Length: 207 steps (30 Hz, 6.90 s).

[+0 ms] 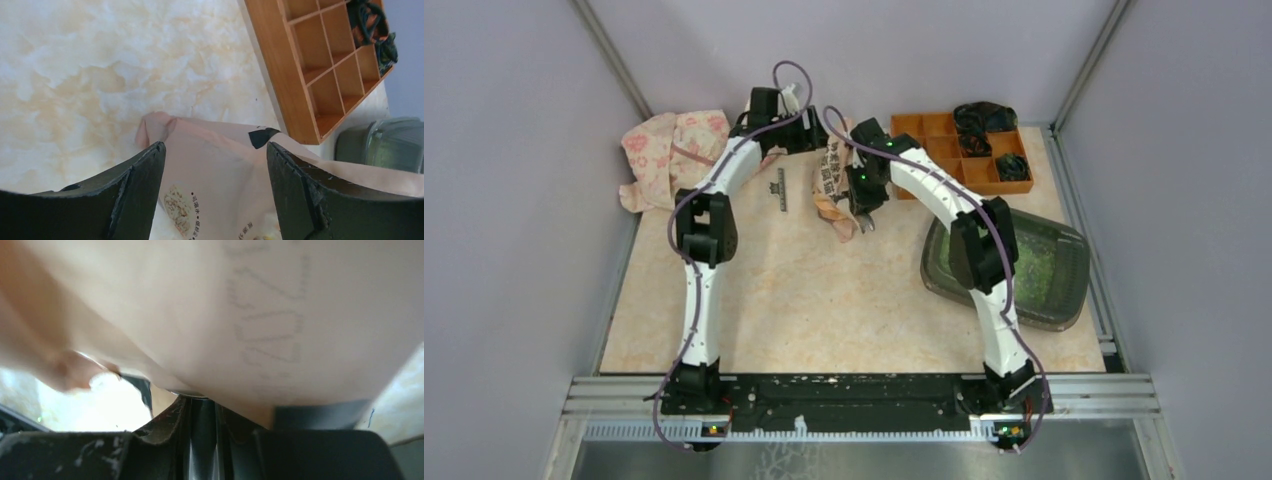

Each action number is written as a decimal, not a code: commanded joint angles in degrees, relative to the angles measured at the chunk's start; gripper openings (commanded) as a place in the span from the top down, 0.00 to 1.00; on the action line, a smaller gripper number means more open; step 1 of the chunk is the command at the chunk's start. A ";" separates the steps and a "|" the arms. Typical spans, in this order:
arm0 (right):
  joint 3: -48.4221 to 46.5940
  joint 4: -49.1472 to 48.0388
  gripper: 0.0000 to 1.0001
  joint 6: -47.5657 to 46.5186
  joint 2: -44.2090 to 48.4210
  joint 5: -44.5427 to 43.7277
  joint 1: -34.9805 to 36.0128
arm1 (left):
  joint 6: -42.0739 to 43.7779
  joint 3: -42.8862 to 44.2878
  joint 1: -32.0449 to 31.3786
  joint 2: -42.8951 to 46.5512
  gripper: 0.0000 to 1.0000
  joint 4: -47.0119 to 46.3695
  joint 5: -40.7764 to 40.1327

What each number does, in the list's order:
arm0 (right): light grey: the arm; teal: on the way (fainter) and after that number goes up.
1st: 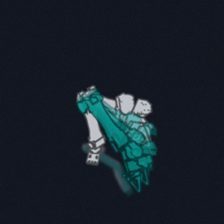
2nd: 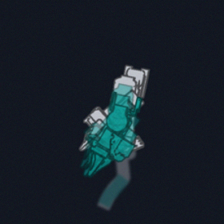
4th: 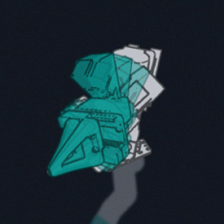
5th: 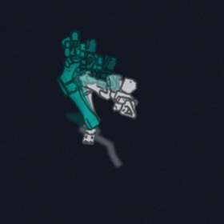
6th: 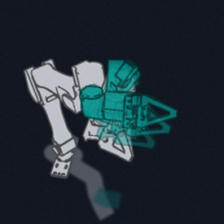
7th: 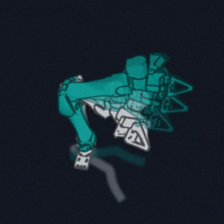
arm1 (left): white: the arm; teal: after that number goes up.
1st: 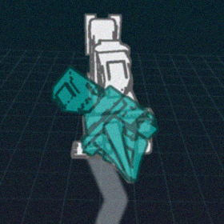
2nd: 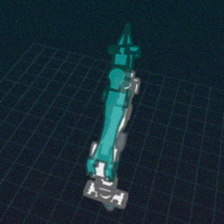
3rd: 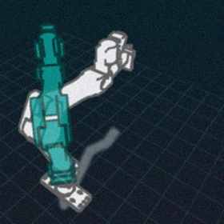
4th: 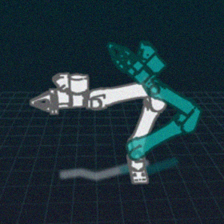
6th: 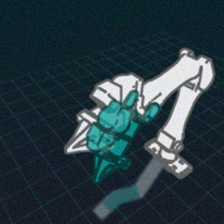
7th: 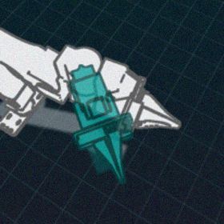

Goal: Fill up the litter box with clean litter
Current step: 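Scoop the cat litter from the cat litter bag, then pour the cat litter into the litter box.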

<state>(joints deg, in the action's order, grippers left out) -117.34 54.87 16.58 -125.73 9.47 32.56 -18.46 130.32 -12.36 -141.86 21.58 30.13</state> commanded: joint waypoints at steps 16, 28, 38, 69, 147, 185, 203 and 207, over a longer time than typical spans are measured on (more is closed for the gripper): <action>22.20 -1.58 1.00 1.37 20.09 9.60 4.73 | 6.45 -18.52 -1.97 13.79 0.22 0.38 0.33; -1.51 13.80 1.00 0.06 0.37 11.17 0.37 | 6.60 -15.07 -2.14 10.65 0.22 1.18 1.28; -5.22 15.54 1.00 1.61 -5.11 7.71 -0.47 | 5.67 -12.91 -2.79 7.84 0.22 0.24 4.30; -4.49 -12.46 1.00 8.56 -10.91 -13.89 -0.06 | 10.99 -10.68 -4.60 4.72 0.22 6.93 5.50; 52.49 -0.13 1.00 10.83 72.48 -36.30 14.28 | 12.24 -10.26 -4.25 14.75 0.22 13.15 -0.62; 33.05 26.93 1.00 -2.07 51.71 0.48 -26.66 | 8.00 -11.24 -1.76 14.22 0.22 7.92 9.20; 33.88 26.59 1.00 -2.69 42.80 -4.72 -26.80 | 7.29 -11.07 -1.10 13.28 0.22 7.31 10.97; 31.56 24.53 1.00 -2.40 39.30 3.35 -28.77 | 7.43 -11.05 -1.09 13.15 0.22 7.51 11.11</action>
<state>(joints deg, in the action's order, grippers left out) -81.89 82.30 14.46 -84.09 6.42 5.76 -10.96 119.09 -13.72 -129.97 30.37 39.66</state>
